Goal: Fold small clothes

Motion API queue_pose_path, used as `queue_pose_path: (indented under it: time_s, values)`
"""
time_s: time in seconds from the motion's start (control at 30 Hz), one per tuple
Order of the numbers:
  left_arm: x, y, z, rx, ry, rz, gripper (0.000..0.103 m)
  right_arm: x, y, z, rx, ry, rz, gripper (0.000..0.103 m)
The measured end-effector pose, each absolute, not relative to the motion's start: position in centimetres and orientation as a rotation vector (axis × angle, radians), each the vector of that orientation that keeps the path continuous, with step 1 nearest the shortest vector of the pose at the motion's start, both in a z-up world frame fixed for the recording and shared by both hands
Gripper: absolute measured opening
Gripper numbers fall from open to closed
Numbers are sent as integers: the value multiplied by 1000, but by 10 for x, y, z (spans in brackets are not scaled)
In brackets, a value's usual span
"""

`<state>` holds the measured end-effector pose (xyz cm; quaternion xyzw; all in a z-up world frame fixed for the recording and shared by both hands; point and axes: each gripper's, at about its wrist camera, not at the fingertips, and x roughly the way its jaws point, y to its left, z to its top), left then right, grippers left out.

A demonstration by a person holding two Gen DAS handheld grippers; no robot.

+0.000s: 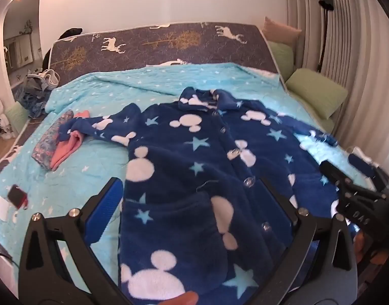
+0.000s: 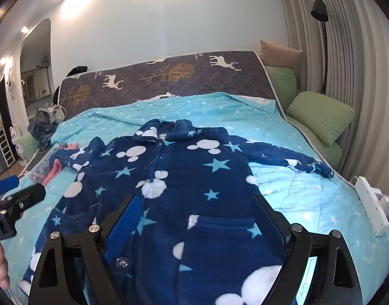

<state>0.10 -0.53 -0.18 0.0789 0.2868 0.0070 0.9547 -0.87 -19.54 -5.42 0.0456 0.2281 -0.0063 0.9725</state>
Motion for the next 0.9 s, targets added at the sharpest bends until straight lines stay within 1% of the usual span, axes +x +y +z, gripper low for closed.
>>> queue_pose_path:
  time_s: [0.1,0.13,0.2,0.3,0.4,0.9]
  values:
    - [-18,-36,-7,212,540,73,102,-8,-196,-54,85,460,9,91]
    - [-20,-37,-9,192,545,55,102,-19,-198,-53,84,423,15,91]
    - [-15,-19,-6,98,610,8,102,-22,-207,-53,88,427,29,91]
    - [-11,-16,-5,68,631,1,102,-17,-211,-47,67,455,37,91]
    - [-12,-17,-5,69,638,-8,102,-18,-199,-54,31,450,55,91]
    - [-14,-19,-9,99,619,-12,102,-15,-195,-54,35,458,38,91]
